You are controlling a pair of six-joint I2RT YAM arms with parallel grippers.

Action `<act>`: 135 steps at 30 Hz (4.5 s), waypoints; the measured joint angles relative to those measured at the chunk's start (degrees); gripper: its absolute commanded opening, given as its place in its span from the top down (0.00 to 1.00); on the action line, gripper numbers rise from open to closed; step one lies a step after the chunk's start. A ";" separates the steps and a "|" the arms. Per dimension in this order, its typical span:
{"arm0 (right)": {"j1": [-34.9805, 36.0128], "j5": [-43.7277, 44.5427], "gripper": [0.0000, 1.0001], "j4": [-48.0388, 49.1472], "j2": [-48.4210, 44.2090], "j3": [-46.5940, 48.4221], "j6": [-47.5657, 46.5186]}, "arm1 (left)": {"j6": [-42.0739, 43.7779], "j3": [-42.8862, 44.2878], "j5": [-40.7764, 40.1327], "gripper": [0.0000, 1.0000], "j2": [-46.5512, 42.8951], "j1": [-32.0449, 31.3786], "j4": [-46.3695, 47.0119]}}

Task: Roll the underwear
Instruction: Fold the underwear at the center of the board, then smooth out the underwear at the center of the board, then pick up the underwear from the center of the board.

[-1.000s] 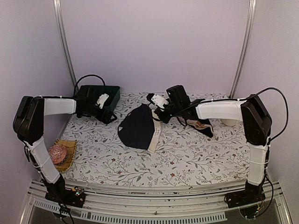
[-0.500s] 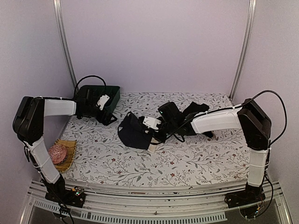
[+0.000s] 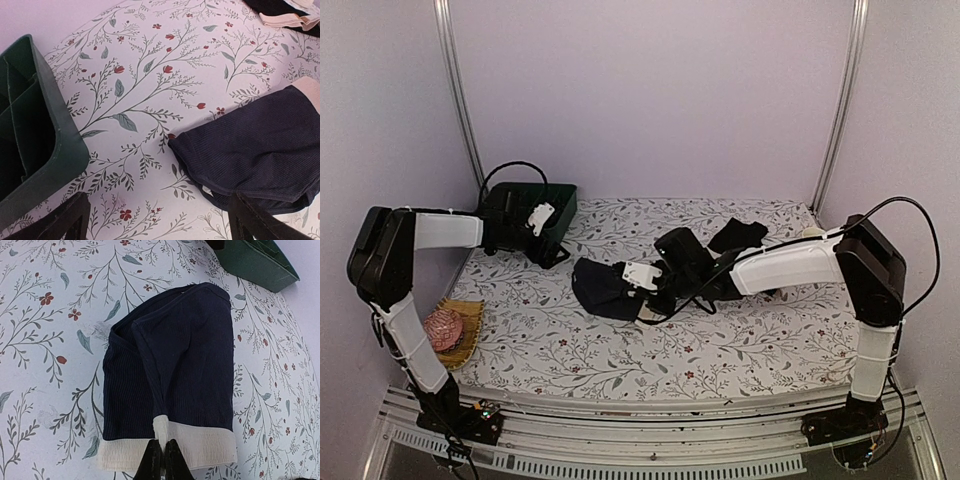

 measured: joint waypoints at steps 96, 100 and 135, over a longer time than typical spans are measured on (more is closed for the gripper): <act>1.62 15.96 0.29 -10.45 0.20 3.08 16.68 | -2.97 13.55 -9.44 0.02 3.69 -8.72 -11.54; 6.08 16.22 0.21 -7.17 -0.59 1.77 11.39 | -1.29 8.02 -7.61 0.02 -2.71 -8.57 -9.25; 9.16 15.54 0.98 -13.29 17.05 18.38 2.86 | -0.85 -9.70 2.29 0.02 -14.80 -4.46 1.60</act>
